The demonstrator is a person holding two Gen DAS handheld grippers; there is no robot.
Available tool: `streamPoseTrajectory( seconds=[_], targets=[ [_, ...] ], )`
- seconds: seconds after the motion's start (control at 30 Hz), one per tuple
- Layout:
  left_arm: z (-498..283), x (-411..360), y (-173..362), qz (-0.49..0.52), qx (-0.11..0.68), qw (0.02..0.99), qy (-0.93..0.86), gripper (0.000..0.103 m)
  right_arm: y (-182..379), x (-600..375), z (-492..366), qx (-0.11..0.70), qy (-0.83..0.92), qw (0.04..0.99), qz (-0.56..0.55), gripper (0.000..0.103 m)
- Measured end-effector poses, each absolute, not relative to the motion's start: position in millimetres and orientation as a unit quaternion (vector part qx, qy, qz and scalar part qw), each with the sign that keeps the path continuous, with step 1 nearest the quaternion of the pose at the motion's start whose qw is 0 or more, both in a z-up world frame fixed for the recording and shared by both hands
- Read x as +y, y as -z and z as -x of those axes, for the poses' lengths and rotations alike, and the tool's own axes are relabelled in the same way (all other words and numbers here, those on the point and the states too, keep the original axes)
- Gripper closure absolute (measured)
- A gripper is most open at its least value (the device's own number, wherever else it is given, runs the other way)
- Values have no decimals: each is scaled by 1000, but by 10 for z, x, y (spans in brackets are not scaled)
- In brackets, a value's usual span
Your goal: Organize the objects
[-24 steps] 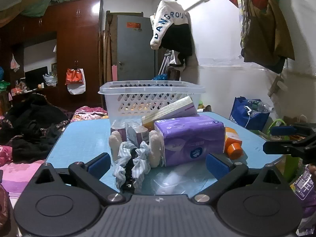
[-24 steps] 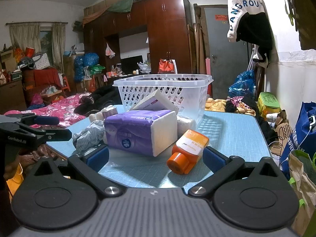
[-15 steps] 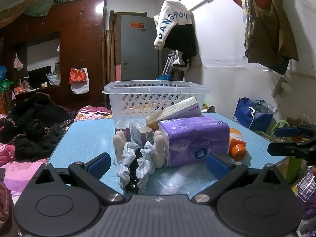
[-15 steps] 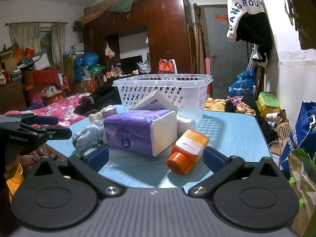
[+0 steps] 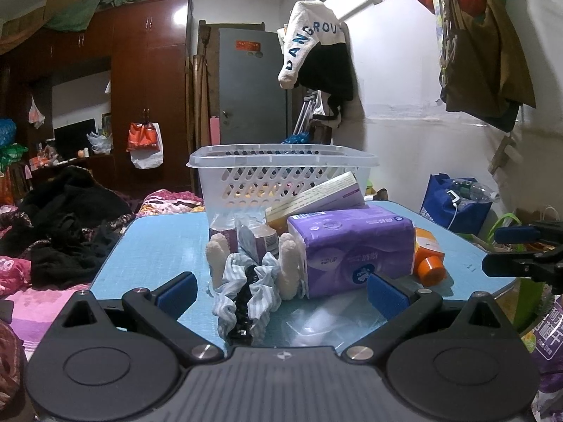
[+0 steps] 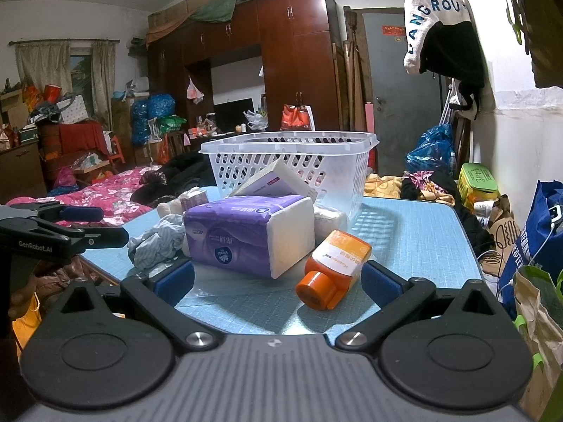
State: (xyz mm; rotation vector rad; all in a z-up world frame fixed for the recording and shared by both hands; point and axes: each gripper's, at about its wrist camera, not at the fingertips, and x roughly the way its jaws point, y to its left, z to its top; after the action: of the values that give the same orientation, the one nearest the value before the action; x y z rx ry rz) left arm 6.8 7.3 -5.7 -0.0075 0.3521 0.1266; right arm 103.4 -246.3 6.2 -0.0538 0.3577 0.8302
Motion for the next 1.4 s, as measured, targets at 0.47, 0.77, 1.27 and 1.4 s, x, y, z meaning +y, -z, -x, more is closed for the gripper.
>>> streamPoseTrajectory(
  seconds=[0.47,0.77,1.27,1.4],
  targets=[
    [-88,65,67,3,177,982,-66,0,-51,-2479,-1058,175,-401,899,23,0],
    [-85,53,71,0,176,982,-67,0,-52,-2477,-1055,176,-400,899,23,0],
    [-81,63,64,2,174,982,-69,0,-52,-2477,-1056,175,-399,900,22,0],
    [-81,64,64,2,174,982,-69,0,-54,-2470,-1053,175,-400,899,24,0]
  ],
)
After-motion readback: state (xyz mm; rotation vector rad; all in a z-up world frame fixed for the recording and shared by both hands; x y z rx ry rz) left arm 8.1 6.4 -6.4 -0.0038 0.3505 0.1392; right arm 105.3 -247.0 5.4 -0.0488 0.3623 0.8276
